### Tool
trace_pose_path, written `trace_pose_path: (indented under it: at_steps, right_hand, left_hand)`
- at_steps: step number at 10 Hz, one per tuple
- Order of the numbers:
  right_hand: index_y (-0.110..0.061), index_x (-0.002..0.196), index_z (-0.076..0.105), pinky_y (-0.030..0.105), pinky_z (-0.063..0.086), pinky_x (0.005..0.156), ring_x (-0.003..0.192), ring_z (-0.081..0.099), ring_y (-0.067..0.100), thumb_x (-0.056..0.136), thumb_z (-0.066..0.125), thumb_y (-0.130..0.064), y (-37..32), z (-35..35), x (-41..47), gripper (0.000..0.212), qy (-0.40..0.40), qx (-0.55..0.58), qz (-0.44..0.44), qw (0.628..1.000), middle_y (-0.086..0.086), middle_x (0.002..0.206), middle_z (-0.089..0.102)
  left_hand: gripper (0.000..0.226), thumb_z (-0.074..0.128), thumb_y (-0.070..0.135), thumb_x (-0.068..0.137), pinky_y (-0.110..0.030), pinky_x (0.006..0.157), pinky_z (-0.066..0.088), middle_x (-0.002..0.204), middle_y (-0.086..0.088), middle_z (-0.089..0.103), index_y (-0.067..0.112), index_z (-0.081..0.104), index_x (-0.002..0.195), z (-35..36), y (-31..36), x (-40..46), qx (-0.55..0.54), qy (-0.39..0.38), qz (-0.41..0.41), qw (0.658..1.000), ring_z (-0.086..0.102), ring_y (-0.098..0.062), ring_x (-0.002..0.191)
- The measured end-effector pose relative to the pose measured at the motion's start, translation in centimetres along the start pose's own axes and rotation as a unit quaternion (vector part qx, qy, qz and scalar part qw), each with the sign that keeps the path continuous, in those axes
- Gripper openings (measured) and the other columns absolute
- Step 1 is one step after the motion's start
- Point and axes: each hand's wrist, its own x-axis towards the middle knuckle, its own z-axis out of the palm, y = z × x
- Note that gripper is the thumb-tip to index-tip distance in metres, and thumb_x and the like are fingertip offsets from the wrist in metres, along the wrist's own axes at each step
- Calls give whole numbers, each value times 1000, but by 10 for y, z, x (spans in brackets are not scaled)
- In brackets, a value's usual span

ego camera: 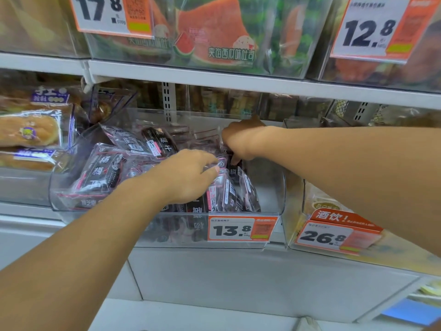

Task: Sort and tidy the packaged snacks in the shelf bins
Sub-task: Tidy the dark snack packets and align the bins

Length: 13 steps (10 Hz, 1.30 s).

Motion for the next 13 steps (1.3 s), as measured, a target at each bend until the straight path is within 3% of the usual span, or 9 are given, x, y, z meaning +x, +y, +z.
trace_pose_path:
  at_steps: [1,2,3,4,6,7,9,10,13]
  right_hand:
    - [-9,99,56,27,35,50,72,55,23,93,68,-27,-3,-4,-6,22,20,-23,20,999,3,85,56]
    - [-11,105,63,32,48,60,80,60,25,87,67,-17,11,-16,-27,20,91,39,-9,995,5,96,65]
    - [-27,105,70,29,52,78,94,61,10,79,77,-16,24,-39,-67,29,36,139,-152,978,-14,99,64]
    - [-40,105,68,32,47,93,110,54,7,72,87,-36,16,-34,-92,38,-100,150,-214,960,-18,117,60]
    - [-28,73,67,37,51,79,87,58,12,72,86,-39,18,-35,-87,22,-44,99,-184,977,-8,93,63]
    - [-19,78,70,36,55,77,79,65,10,80,82,-31,31,-51,-96,17,-40,138,-140,980,-5,81,71]
    - [-23,81,47,28,30,51,64,46,14,97,63,-31,17,-67,-129,23,66,-12,-89,994,-4,74,45]
    - [-24,71,30,29,28,47,58,41,18,99,58,-24,6,-75,-133,40,131,-49,-70,988,0,72,37]
    - [-15,96,59,39,54,66,71,58,34,90,65,-21,0,-87,-118,10,148,-50,-55,986,6,79,49]
  left_hand:
    - [39,53,51,97,-41,95,48,116,1,66,19,72,107,1,3,1,-9,104,38,994,59,-20,110]
    - [44,59,67,83,-41,87,52,96,4,67,24,68,81,-6,15,-2,-35,159,23,986,61,-18,96]
    - [65,53,80,62,-43,72,56,76,-3,68,15,63,60,-9,22,-4,-17,83,12,996,64,-21,75]
    - [73,62,81,58,-46,72,57,79,-11,69,9,64,63,-6,25,-2,-17,25,3,1000,66,-27,76]
    - [64,77,64,70,-47,76,56,91,-20,68,0,68,73,-2,28,-6,-19,42,-27,999,64,-32,87]
    - [58,80,65,66,-43,76,56,85,-11,69,8,69,67,-5,24,-9,-12,24,-47,999,65,-25,85]
    - [69,80,71,59,-42,68,58,76,-12,68,5,66,68,-3,26,-9,33,26,-64,997,66,-27,72]
    - [73,82,69,58,-38,70,55,94,-23,67,0,70,78,-2,25,-7,43,13,-53,998,62,-32,75]
    - [20,90,32,71,-34,87,49,107,7,65,19,74,68,-12,22,-19,-78,9,-4,997,60,-11,100]
